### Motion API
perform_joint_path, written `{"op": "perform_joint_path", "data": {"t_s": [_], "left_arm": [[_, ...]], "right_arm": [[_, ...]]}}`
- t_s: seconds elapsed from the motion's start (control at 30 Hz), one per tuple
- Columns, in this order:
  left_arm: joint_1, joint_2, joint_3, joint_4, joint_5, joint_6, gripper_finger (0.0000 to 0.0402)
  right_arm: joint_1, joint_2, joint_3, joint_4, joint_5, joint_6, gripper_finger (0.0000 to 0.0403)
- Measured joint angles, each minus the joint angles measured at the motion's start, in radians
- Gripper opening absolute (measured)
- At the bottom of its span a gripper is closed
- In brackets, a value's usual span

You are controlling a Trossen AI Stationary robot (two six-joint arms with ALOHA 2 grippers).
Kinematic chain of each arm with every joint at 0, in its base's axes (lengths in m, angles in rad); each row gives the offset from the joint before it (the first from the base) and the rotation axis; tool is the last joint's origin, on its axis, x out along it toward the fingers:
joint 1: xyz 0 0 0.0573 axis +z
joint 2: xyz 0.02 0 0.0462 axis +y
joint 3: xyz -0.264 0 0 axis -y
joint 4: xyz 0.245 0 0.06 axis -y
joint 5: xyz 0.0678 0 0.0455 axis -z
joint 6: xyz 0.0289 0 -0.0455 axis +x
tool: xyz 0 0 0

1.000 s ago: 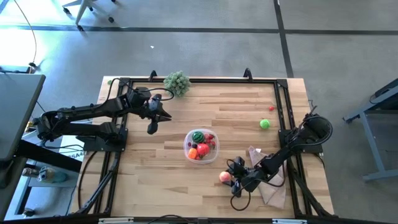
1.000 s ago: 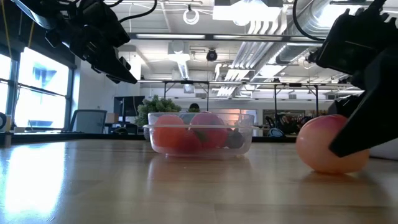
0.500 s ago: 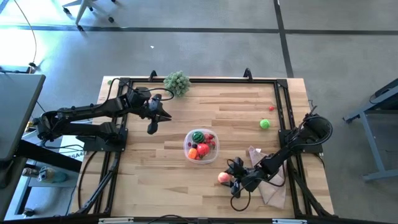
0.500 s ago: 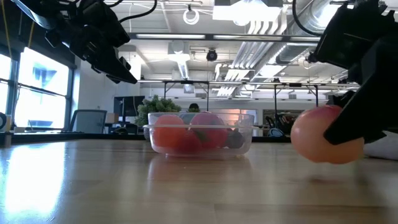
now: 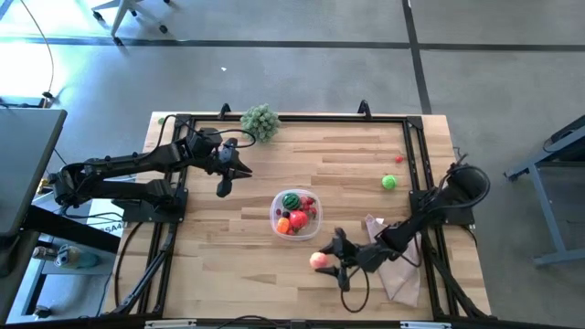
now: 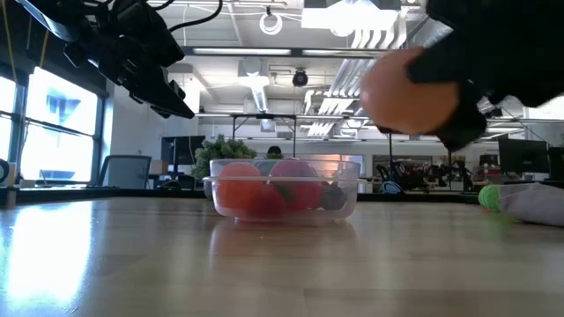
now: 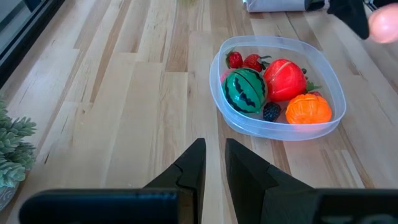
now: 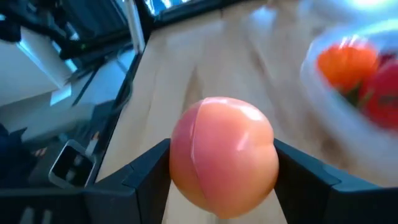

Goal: Pick and placing Produce into tupperware
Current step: Put the peach into the transparent container

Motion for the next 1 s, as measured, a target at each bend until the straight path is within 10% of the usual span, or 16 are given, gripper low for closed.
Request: {"op": "perform_joint_path", "data": {"t_s": [0.37,1.0], "left_arm": [[0.000,0.000,0.000,0.000,0.000,0.000,0.0051],[0.000,0.000,0.000,0.000,0.000,0.000,0.0051]], "right_arm": [[-0.197,-0.158,0.000,-0.040,-0.011,-0.324,0.0227],[-0.554,-0.190,0.000,-0.293,-0.294,-0.285,0.0227]]}}
